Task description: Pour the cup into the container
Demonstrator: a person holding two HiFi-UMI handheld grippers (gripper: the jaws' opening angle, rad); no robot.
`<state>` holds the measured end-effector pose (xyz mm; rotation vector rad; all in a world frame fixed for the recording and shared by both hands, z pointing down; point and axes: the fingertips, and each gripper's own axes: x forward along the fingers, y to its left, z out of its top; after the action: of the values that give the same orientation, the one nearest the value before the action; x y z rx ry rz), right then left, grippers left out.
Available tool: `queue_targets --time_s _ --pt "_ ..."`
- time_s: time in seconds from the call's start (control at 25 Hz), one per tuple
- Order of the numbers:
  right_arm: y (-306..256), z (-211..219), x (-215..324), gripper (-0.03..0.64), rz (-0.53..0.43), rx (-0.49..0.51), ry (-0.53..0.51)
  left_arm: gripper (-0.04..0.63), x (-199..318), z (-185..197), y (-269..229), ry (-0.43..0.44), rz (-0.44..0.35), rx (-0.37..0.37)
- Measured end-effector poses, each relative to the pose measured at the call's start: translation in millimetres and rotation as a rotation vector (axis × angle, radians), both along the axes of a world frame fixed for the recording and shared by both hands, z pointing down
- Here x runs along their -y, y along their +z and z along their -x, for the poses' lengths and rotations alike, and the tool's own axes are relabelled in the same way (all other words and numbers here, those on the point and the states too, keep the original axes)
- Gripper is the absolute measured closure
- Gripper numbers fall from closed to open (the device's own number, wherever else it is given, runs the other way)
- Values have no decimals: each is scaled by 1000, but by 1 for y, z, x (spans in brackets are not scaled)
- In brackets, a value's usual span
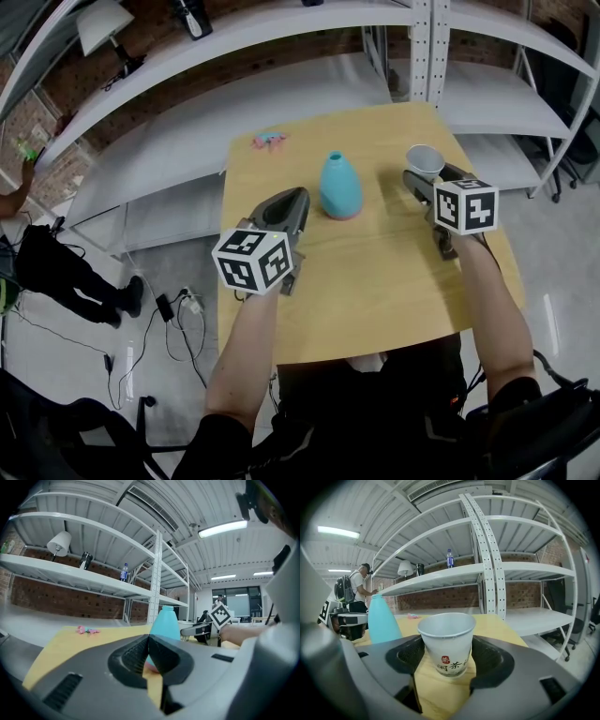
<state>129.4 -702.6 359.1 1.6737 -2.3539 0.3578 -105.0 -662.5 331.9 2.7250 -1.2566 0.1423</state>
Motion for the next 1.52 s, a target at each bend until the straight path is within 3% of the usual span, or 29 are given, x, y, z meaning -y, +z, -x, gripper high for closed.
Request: queue_targets --time_s 0.36,0.6,0.88,1.08,1.52 --pt "-18 7 -3 307 -30 -2 -39 595 6 3 2 5 -32 -12" --pt "-58 22 -8 307 -92 -60 -104 595 7 4 5 7 -33 -13" --pt "-96 46 -16 307 -138 -121 -181 595 11 2 10 15 -33 38" --pt "-112 67 -23 308 -165 -190 -249 595 12 3 9 18 -26 16" --pt "-121 96 -22 310 -188 -444 -308 595 8 -3 9 39 -41 44"
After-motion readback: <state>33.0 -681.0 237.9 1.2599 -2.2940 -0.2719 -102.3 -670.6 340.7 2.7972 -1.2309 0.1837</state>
